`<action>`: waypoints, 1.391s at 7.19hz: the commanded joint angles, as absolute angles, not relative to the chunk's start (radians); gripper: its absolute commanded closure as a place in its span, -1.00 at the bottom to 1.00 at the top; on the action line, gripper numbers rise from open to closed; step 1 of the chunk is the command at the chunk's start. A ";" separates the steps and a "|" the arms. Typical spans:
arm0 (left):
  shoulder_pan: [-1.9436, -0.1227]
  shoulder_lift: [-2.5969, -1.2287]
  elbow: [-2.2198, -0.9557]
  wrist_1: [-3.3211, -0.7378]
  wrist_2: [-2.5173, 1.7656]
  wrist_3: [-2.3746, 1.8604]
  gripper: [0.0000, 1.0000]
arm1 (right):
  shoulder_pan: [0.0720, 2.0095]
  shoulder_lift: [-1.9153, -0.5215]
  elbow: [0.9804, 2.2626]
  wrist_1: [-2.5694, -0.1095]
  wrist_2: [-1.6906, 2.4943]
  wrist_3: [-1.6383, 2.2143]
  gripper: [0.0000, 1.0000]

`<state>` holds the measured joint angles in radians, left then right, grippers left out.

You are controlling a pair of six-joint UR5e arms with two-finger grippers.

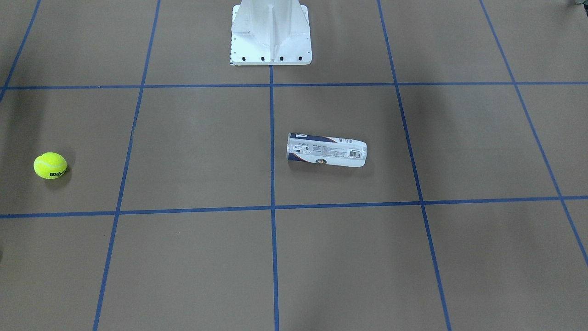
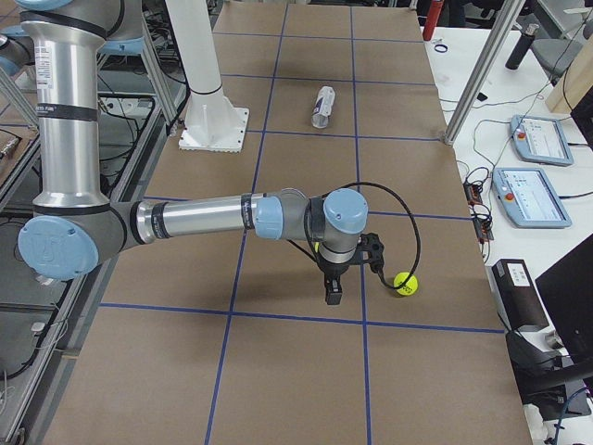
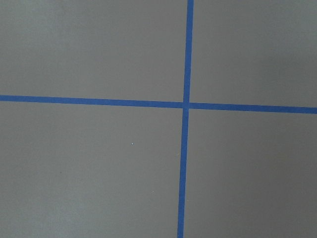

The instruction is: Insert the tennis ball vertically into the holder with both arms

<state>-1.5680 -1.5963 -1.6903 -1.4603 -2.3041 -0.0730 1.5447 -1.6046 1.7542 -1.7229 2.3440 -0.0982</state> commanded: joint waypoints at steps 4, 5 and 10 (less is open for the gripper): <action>-1.583 -1.799 -1.764 -1.460 -2.373 -0.086 -0.99 | 1.545 -1.594 1.759 -1.723 2.344 -0.098 -0.99; -1.527 -1.898 -1.753 -1.457 -2.434 -0.115 -0.99 | 1.545 -1.594 1.759 -1.723 2.344 -0.098 -0.99; -1.177 -2.151 -1.802 -1.466 -2.413 -0.095 -0.96 | 1.545 -1.594 1.755 -1.723 2.344 -0.098 -0.99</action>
